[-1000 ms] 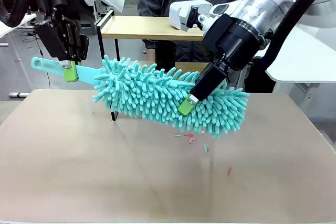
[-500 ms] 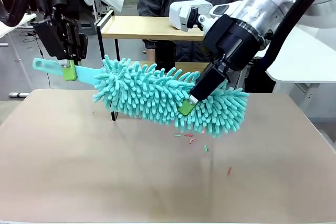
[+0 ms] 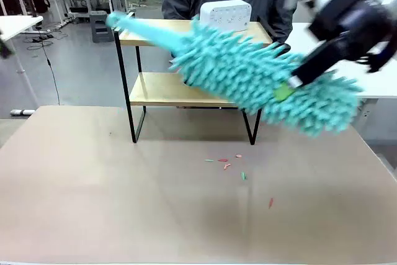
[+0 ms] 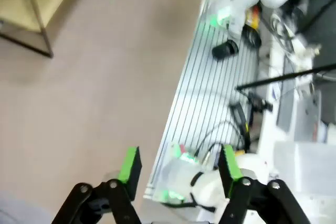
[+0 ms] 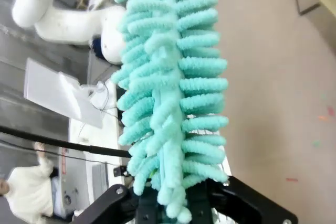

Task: Clean the shelf.
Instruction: Hand the Duster back to the human.

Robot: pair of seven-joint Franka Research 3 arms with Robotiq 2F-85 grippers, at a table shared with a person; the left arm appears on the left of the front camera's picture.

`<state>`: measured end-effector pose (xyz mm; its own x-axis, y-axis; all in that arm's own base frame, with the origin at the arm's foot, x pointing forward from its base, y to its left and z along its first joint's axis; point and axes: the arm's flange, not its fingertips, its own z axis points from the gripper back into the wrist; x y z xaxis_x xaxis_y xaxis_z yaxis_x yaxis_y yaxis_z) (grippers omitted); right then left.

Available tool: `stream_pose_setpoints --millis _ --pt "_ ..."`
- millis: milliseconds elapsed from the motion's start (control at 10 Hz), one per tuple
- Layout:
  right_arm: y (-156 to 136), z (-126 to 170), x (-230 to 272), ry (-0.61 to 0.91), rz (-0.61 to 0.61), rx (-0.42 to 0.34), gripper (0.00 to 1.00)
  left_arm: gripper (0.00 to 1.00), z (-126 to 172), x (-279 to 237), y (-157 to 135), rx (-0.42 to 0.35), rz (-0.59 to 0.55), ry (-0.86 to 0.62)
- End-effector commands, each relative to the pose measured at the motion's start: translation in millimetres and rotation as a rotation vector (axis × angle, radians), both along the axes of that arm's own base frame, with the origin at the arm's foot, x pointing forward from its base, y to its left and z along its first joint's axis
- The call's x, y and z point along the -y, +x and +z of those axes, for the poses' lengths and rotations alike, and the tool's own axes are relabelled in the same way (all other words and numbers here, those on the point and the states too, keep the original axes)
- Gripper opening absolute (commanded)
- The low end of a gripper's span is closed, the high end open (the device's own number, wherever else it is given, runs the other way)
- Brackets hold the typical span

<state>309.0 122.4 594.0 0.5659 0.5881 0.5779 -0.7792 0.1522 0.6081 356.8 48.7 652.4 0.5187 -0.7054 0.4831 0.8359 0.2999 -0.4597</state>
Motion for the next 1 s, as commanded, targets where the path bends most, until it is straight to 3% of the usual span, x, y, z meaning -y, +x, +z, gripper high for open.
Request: stream_pose_setpoints --millis 0,100,200,300,400,600,700,800,900 --pt "-40 31 77 0.185 -0.243 0.123 0.00 1.00 -33 -44 -17 0.153 0.674 -0.497" --pt "-56 43 114 0.260 -0.426 0.178 0.00 1.00 -50 -57 -16 0.157 0.726 -0.595" --pt "-63 44 148 0.306 -0.650 0.164 0.00 1.00 -67 -61 -7 0.181 0.767 -0.671" --pt "-61 34 179 0.330 -0.908 0.075 0.00 1.00 -84 -61 4 0.201 0.802 -0.745" --pt "-53 15 205 0.370 -1.043 -0.041 0.00 1.00 -96 -58 18 0.204 0.830 -0.822" --pt "-19 -27 233 0.387 -1.081 -0.251 0.00 1.00 -102 -40 45 0.123 0.763 -0.822" --pt "5 -49 245 0.338 -1.123 -0.323 0.00 1.00 -106 -30 59 -0.012 0.710 -0.735" --pt "30 -74 253 0.301 -1.089 -0.391 0.00 1.00 -111 -64 34 0.038 0.825 -0.773" --pt "50 -98 254 0.280 -1.043 -0.458 0.00 1.00 -111 -64 34 0.038 0.825 -0.773"
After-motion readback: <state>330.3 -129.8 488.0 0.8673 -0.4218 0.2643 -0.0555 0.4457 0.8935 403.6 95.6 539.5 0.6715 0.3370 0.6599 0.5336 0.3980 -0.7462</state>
